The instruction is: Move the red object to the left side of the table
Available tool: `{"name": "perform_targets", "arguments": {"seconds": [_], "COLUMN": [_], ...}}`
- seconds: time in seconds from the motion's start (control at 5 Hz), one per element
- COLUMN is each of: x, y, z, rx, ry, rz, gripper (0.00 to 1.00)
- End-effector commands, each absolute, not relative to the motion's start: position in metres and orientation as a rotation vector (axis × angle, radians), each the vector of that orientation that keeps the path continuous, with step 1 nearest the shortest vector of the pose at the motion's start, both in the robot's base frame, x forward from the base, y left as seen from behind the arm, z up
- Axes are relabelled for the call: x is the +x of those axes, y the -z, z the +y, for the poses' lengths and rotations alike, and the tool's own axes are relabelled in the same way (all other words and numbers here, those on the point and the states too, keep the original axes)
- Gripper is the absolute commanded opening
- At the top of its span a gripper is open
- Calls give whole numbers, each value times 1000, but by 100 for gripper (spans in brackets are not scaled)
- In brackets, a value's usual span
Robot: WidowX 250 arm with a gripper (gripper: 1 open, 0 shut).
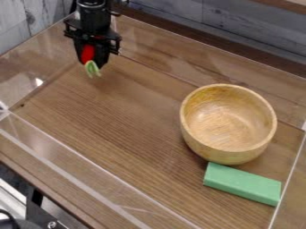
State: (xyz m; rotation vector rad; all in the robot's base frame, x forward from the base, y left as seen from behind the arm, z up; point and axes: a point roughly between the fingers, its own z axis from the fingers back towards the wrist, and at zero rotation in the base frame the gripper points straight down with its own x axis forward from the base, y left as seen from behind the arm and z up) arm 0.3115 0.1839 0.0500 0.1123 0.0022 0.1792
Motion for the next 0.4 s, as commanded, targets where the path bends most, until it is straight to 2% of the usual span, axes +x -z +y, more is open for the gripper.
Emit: {"name": "perform_targets", "arguments": {"seconds": [0.0,0.2], "x": [319,324], "y": [-70,-76], "z": [203,197], "rx": [135,124], "ry": [-196,-207], "rz": [-55,-53], "gripper": [0,0]}}
